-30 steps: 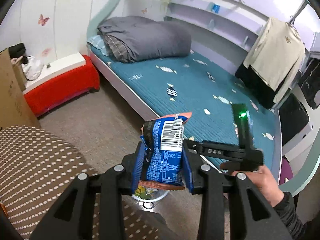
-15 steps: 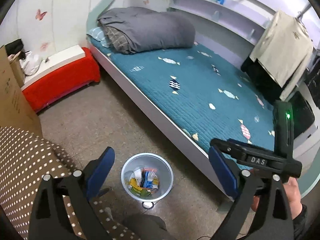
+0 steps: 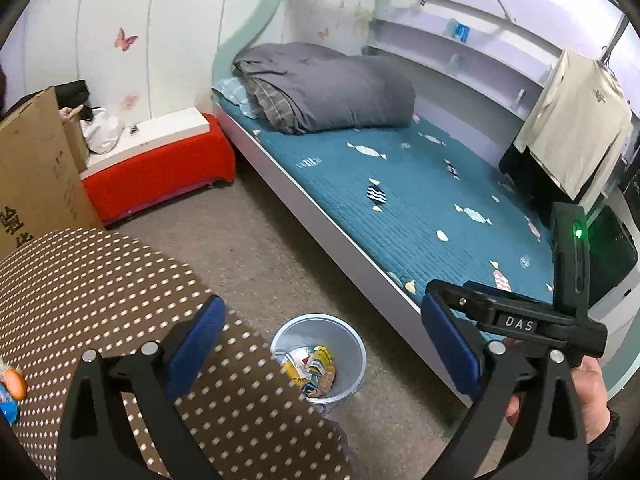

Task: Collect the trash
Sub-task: 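Return both tools to the table, then grasp the white tag with purple ring with the left tool while the right tool grasps the orange ball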

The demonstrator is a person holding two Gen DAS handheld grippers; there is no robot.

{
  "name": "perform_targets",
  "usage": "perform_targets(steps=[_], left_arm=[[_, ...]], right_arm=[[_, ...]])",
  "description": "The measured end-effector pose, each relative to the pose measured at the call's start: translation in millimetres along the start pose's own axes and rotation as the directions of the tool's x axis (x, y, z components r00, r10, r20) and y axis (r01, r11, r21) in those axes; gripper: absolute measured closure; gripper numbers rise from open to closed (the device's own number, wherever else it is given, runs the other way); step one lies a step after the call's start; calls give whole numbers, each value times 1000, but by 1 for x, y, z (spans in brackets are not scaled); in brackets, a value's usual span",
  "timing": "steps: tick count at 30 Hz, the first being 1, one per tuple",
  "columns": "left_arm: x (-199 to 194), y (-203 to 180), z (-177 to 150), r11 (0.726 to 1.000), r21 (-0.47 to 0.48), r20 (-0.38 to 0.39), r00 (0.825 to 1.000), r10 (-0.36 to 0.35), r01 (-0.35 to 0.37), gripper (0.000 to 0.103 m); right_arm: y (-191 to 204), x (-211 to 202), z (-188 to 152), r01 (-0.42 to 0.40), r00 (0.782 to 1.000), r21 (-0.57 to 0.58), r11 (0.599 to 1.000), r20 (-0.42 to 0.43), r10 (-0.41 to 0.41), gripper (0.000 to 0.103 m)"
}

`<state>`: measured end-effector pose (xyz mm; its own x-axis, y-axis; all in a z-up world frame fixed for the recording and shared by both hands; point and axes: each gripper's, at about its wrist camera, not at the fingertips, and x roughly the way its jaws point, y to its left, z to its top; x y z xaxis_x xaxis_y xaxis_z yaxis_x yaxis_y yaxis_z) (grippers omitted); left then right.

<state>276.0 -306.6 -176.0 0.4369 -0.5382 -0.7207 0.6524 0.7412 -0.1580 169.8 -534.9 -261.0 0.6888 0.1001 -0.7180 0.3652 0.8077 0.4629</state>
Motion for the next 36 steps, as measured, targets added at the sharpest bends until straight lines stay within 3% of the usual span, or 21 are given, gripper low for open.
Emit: perform_targets(steps=[9, 16, 28, 36], left_arm=[[-48, 30, -21, 997, -51, 49, 997, 60, -58, 7], [-86, 67, -45, 984, -103, 72, 986, 152, -144, 7], [-145, 136, -103, 938, -228, 61, 957, 282, -262, 7], [-178, 184, -150, 886, -344, 42, 938, 344, -310, 7]], right_arm=[[55, -14, -3, -26, 999, -95, 995, 17, 28, 6], [107, -19, -11, -56, 998, -192, 980, 13, 60, 6], [194, -15, -46, -108, 994, -335, 936, -36, 102, 6], [251, -5, -75, -143, 989, -432, 890, -85, 118, 6]])
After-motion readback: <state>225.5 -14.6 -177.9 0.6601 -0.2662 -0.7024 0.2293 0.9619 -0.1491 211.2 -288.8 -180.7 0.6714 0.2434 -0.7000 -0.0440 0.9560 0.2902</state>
